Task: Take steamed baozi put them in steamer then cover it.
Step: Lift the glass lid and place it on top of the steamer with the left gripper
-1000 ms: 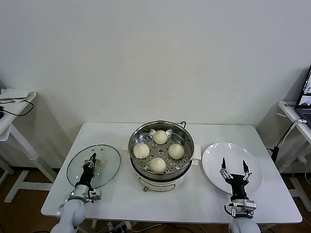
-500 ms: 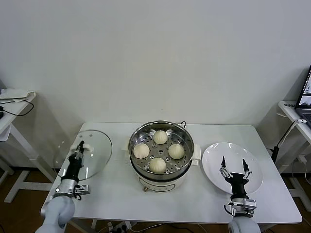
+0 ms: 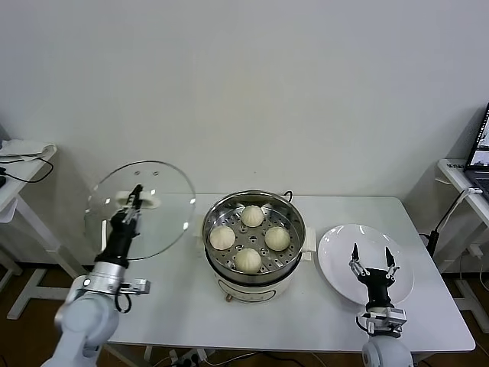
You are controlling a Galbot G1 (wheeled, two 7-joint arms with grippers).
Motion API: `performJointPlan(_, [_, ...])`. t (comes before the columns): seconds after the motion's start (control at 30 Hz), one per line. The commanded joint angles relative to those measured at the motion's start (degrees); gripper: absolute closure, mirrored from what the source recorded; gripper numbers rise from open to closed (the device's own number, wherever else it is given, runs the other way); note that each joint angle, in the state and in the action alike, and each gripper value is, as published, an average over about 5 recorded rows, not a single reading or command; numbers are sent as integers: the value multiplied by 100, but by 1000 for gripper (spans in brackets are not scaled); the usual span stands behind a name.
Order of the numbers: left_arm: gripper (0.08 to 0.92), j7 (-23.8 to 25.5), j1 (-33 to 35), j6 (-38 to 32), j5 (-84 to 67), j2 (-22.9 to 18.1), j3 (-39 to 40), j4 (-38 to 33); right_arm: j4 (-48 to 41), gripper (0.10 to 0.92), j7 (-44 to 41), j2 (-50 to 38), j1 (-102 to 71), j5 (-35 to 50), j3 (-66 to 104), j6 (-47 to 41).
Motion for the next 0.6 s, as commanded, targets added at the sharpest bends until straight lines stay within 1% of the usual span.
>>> performJointPlan(0.03, [812, 690, -452, 2007, -378, 19, 2718, -1398, -161, 203, 23, -31, 220, 99, 46, -22])
performJointPlan(0.17, [812, 939, -748, 2440, -258, -200, 3379, -1131, -294, 203, 23, 0, 333, 105, 50, -21])
performJointPlan(0.33, [812, 1256, -1187, 2798, 131, -510, 4028, -495, -393, 203, 19, 86, 451, 91, 44, -27])
performJointPlan(0.47, [812, 1382, -1412, 2862, 433, -750, 4197, -1, -408, 203, 31, 117, 493, 84, 50, -52])
performJointPlan(0.6, [812, 1475, -1574, 2953, 478, -875, 4250, 337, -412, 203, 39, 122, 502, 73, 51, -71])
